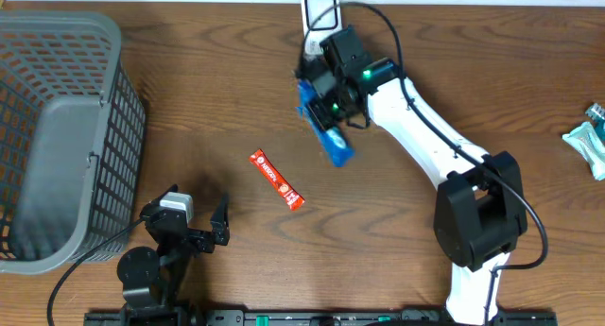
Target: Scan the item barcode
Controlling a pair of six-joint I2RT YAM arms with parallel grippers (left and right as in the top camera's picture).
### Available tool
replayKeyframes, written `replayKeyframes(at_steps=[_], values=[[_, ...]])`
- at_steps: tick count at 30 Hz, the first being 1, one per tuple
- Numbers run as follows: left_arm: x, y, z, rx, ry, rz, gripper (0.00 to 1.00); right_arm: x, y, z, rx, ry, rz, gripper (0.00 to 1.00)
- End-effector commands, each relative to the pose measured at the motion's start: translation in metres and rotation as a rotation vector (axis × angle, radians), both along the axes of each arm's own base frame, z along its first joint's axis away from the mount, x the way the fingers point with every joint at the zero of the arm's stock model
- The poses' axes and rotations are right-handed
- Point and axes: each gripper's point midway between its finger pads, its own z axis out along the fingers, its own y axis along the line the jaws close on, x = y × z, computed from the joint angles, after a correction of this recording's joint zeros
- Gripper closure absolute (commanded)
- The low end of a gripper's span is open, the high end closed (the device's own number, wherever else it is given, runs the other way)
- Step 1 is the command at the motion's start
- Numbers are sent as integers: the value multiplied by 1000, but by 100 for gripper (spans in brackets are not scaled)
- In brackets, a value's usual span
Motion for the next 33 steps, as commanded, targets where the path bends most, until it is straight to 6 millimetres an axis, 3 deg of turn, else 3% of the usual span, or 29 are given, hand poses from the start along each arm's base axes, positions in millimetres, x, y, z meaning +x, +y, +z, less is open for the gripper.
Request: replayKeyframes(at_steps=[1,3,4,6,7,8,9,10,16,25,27,29,30,31,33], values=[[0,0,-10,10,15,-7,2,8,-26,-14,-176,-54,-28,99],[0,-1,-10,10,15,-7,2,5,-27,-24,-188,-31,-26,98],[0,0,-10,10,15,-7,2,4,-27,-28,-193,-23,-25,87],[0,0,-10,10,15,-7,2,4,-28,-30,-197,-19,-25,46],[0,0,-10,10,15,-7,2,5,-28,-30,-199,-23,-27,34],[0,0,-10,10,15,-7,2,6,-30,-29,-208,-31,-32,15],[0,0,-10,10,15,-7,2,7,-30,-26,-212,-40,-36,1],[0,0,-10,10,15,-7,2,7,-30,-25,-217,-43,-35,1],[0,0,-10,10,15,-7,2,-7,-28,-33,-239,5,-47,1],[0,0,-10,10,15,-7,2,-1,-42,-82,-458,-34,-79,5],[0,0,-10,10,15,-7,2,-3,-44,-95,-467,-12,-96,17],[0,0,-10,10,15,-7,2,-3,-46,-107,-484,-1,-96,42],[0,0,-10,10,15,-7,2,-2,-47,-115,-496,2,-97,76],[0,-1,-10,10,15,-7,2,-1,-50,-118,-511,-3,-117,99],[0,0,-10,10,15,-7,2,2,-57,-121,-543,-17,-173,99]])
